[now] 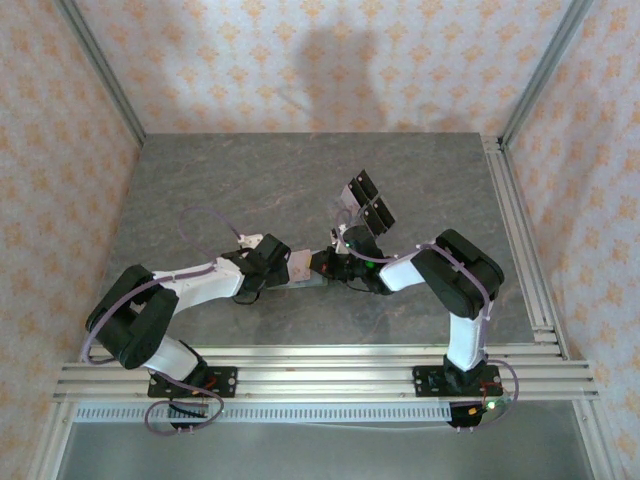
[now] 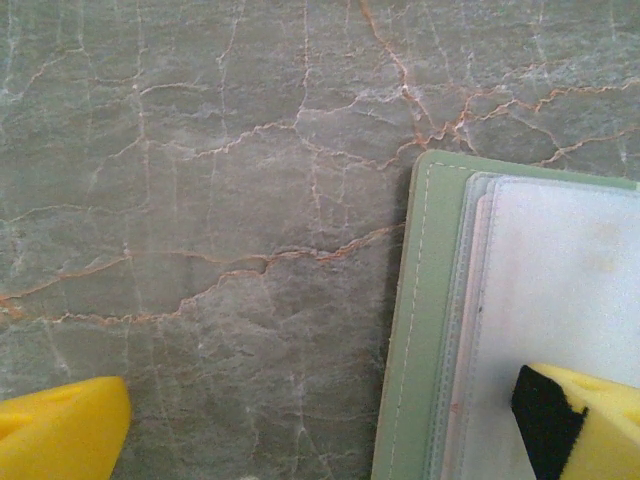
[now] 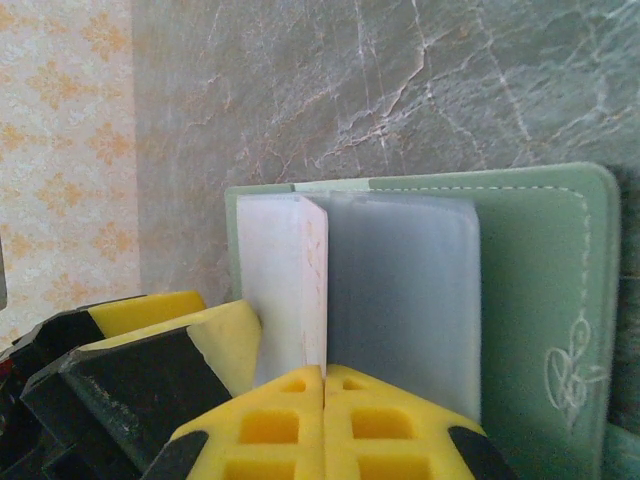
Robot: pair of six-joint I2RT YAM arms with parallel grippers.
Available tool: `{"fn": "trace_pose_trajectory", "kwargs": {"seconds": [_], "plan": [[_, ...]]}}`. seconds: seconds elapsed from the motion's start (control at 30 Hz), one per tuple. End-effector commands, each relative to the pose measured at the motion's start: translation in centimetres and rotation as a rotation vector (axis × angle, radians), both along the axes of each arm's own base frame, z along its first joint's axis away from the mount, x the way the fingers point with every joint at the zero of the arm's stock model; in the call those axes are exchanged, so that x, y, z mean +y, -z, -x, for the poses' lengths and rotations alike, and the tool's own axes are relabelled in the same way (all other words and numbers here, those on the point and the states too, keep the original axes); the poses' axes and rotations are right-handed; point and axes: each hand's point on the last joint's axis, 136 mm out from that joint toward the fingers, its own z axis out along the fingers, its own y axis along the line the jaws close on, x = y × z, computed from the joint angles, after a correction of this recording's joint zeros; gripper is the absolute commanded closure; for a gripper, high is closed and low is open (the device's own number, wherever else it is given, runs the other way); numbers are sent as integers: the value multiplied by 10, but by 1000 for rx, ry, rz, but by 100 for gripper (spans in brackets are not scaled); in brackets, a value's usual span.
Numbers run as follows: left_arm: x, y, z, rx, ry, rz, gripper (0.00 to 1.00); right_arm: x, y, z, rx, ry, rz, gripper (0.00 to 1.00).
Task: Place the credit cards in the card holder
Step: Insert the credit card into the card slot.
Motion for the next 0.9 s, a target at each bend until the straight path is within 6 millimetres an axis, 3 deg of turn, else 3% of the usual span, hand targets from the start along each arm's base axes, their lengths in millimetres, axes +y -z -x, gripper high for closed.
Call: {"fn": "trace_pose_trajectory", "kwargs": {"seconds": [0.0, 0.3, 0.87], "plan": [[22, 14, 24, 78, -13, -91, 0, -11, 5, 1, -12, 4, 24, 100], [22, 13, 24, 73, -13, -88, 0, -18, 7, 1, -11, 7, 41, 100], [21, 14, 23, 76, -14, -91, 0, -6, 13, 10, 30, -61, 11, 100]]}}
